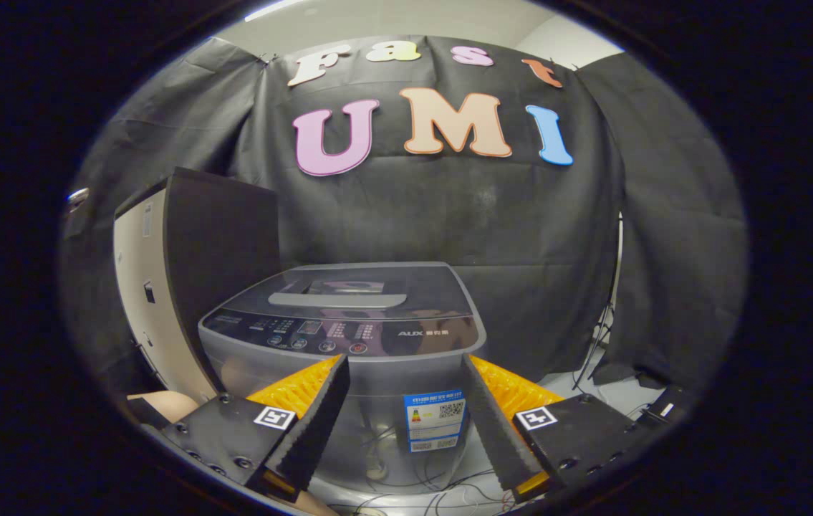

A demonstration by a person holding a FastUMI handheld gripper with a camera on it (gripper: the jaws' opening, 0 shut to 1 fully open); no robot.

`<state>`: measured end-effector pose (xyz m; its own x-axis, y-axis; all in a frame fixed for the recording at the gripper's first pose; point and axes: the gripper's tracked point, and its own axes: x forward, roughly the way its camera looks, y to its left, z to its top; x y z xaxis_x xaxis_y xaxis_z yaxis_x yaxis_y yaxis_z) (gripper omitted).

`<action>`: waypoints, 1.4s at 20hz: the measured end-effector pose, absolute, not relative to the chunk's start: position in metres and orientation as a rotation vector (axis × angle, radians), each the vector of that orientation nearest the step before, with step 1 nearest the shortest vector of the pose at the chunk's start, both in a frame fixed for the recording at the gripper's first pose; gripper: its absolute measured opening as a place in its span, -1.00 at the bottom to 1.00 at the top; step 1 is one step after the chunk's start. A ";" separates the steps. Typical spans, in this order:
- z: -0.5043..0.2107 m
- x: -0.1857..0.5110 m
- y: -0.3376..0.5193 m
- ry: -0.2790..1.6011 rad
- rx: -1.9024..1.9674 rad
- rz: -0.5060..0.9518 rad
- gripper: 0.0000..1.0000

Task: Put the clothes into the washing machine and then close the washing machine lid.

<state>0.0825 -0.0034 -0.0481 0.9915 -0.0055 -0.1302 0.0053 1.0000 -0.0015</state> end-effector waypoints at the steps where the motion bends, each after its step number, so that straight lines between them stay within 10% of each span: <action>1: -0.049 0.089 0.000 0.134 0.022 0.008 0.92; 28: -0.034 0.038 -0.001 0.102 0.010 -0.029 0.95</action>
<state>0.0383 -0.0007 -0.0343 0.9944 -0.0284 -0.1021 0.0294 0.9995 0.0086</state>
